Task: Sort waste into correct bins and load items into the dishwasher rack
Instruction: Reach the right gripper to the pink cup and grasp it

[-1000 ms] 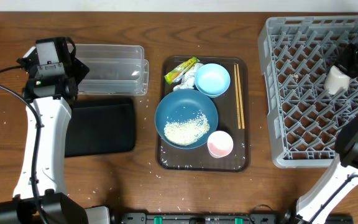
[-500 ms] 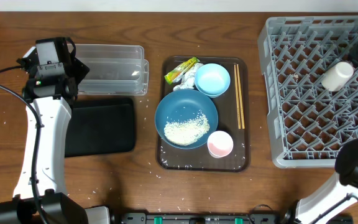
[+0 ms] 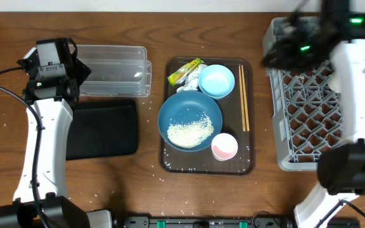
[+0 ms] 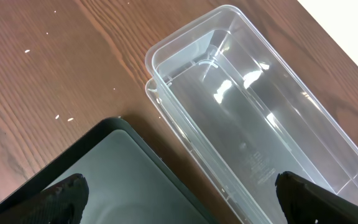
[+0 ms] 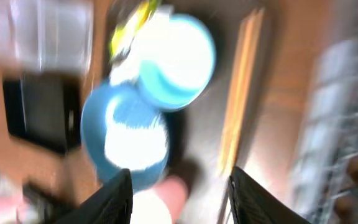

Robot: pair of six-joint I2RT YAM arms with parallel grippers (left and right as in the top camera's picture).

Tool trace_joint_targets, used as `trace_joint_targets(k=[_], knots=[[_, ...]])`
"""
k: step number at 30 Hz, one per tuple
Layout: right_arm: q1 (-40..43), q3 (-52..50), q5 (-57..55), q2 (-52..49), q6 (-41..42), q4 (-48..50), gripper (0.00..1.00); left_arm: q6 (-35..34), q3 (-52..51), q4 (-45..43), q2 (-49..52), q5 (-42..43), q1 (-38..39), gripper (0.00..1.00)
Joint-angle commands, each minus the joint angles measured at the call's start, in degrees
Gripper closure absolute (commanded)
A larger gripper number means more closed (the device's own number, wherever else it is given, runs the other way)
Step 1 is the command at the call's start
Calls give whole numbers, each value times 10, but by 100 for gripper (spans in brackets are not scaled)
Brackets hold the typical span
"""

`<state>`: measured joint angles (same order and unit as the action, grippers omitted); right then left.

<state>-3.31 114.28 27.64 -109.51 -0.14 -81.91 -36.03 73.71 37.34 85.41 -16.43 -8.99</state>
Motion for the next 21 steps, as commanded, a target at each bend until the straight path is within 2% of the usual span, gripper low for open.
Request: trace_joint_targets(k=[1,6,10,16,21], knots=[[-79,2,-79,2,-25,-39,49,-3,-3,2,4,-1,-3,1],[-209,-3,-156,1,13,-68,37,-3,-3,2,4,-1,-3,1],[-290,-20,-234,1,84,-71,18,-3,-3,2,4,-1,-3,1],[-366,-85,-255,1,185,-70,25,-3,-3,2,4,-1,-3,1],[-410,-165,-255,1,219,-50,28,-3,-3,2,4,-1,-3,1]])
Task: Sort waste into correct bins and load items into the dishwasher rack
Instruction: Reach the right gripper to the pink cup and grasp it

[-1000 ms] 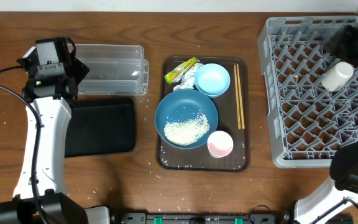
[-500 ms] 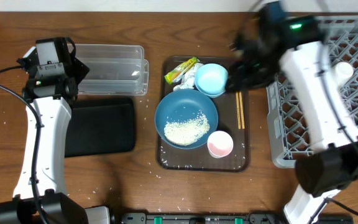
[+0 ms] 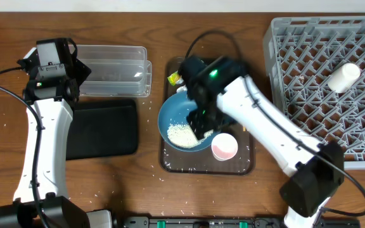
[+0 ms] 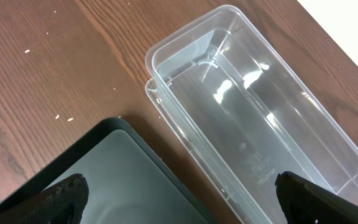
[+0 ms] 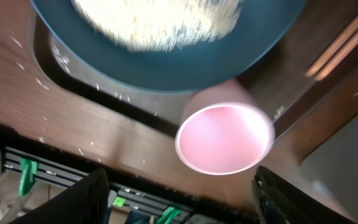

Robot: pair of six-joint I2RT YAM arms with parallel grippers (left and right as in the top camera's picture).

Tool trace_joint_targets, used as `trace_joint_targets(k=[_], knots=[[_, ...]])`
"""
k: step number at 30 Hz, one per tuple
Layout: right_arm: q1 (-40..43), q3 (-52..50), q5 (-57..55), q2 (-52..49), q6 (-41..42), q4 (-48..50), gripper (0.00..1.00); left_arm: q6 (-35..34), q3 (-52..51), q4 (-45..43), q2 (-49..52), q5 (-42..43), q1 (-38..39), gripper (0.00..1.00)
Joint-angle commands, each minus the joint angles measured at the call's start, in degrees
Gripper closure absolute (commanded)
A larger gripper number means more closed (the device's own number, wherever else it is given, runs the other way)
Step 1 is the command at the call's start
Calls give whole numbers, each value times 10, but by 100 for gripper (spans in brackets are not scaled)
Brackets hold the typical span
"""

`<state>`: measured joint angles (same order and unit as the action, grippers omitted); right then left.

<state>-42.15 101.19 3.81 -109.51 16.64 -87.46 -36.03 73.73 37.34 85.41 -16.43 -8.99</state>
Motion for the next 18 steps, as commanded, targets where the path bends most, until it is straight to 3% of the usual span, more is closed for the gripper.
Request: trace_joint_targets(k=[1,3,8,18], knots=[[-29,-49,-17,1,54,11,29,-3,-3,2,4,-1,-3,1],[-38,-73,-17,1,69,27,33,-3,-3,2,4,-1,-3,1],[-44,-123,-17,1,93,71,55,-3,-3,2,4,-1,-3,1],[-43,-192,-24,1,93,140,61,-3,-3,2,4,-1,-3,1]])
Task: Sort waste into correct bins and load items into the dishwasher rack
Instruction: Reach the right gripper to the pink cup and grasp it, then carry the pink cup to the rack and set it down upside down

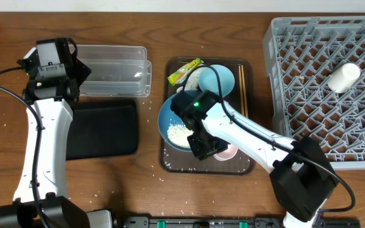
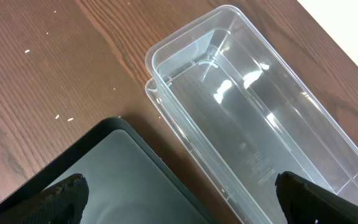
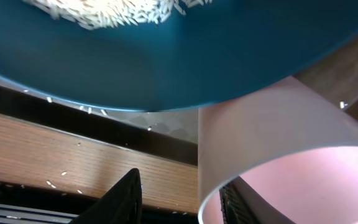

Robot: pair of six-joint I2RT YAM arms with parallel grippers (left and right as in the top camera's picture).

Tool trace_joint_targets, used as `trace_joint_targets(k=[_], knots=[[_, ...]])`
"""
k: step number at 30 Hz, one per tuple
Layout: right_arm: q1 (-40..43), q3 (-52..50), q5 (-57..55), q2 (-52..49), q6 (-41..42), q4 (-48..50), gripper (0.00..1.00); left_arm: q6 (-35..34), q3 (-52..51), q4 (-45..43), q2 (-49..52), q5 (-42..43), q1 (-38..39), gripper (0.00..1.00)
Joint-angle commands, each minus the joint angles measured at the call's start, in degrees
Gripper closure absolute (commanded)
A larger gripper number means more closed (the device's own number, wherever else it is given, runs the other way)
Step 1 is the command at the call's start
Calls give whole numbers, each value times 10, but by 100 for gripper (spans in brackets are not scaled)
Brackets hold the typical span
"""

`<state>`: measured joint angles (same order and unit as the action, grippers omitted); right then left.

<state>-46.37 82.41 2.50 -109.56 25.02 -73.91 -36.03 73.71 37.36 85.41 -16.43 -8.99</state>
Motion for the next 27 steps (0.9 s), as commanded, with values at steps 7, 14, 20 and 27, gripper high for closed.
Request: trace_joint_targets(k=[7,14,20,27], knots=[[4,14,-22,2,7,-10,87,-3,-3,1,4,-1,-3,1],[27,74,-61,2,-1,-82,99,-3,-3,1,4,-1,-3,1],[78,155,-108,2,-33,-133,99,-3,-3,1,4,-1,-3,1],[214,259,-156,25,-54,-149,99,-3,-3,1,4,-1,-3,1]])
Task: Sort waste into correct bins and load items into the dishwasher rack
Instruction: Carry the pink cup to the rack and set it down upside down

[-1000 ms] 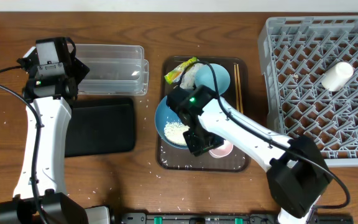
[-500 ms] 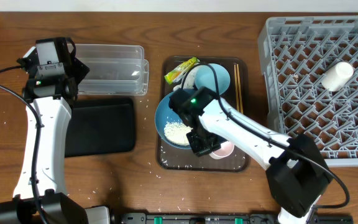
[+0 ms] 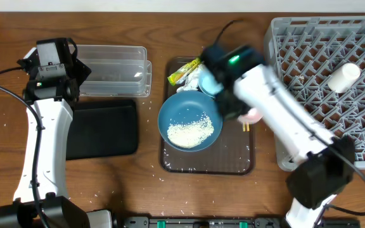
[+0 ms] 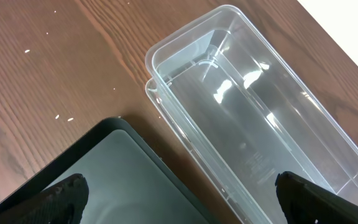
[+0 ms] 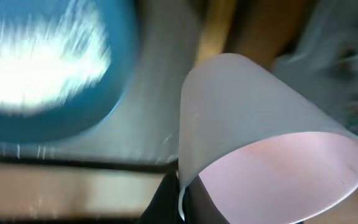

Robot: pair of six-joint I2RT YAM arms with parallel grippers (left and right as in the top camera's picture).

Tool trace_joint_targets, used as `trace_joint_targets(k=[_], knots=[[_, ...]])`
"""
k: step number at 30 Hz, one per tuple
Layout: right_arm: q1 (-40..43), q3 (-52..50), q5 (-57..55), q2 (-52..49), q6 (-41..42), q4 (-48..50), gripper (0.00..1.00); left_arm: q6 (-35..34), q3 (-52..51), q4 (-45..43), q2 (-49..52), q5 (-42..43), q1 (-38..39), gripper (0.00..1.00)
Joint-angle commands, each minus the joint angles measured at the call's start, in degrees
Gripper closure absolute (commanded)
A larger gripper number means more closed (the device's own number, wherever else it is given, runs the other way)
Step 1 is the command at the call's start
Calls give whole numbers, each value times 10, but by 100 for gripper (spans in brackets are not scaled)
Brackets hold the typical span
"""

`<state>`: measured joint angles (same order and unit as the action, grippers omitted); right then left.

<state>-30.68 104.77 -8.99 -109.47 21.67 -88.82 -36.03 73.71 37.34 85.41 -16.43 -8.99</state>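
Observation:
My right gripper (image 3: pixel 249 114) is shut on the rim of a pink cup (image 3: pixel 253 115), held above the right edge of the brown tray (image 3: pixel 201 162). In the right wrist view the cup (image 5: pixel 253 130) fills the frame, its rim pinched between my fingers (image 5: pixel 166 200). On the tray lie a blue plate with rice (image 3: pixel 190 122), a light blue bowl (image 3: pixel 206 82) partly under the arm, and a yellow wrapper (image 3: pixel 185 70). The grey dishwasher rack (image 3: pixel 334 126) stands to the right. My left gripper (image 4: pixel 179 205) hangs open over the bins.
A white cup (image 3: pixel 342 77) lies in the rack. A clear plastic bin (image 4: pixel 253 124) and a black bin (image 4: pixel 104 180) sit at the left. Chopsticks on the tray's right side are mostly hidden, one tip (image 3: pixel 246 126) showing. Rice grains dot the table.
My right gripper was low at the pink cup at the tray's front right. Now it is shut on the cup's rim and holds it up, farther back and right. The left arm has not moved.
My right arm was over the rack's back left corner. Then it hung over the blue plate, looking down at the pink cup. Then it was down beside the cup. Now it holds the cup above the tray's right edge.

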Motion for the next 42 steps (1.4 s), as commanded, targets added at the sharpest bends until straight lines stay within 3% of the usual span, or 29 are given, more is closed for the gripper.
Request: trace_joint_targets(k=[1,8,14,20,30,42], knots=[[79,42,-41,30,-21,4,99,-3,-3,2,4,-1,-3,1],[282,48,71,83,-111,103,99,-3,-3,2,4,-1,-3,1],[466,40,229,82,-127,224,99,-3,-3,2,4,-1,-3,1],[589,3,341,66,-149,382,99,-3,-3,2,4,-1,-3,1],[701,-98,475,5,-130,600,99,-3,-3,2,4,-1,-3,1],[742,-126,729,-124,40,844,100,-3,-3,2,4,-1,-3,1]])
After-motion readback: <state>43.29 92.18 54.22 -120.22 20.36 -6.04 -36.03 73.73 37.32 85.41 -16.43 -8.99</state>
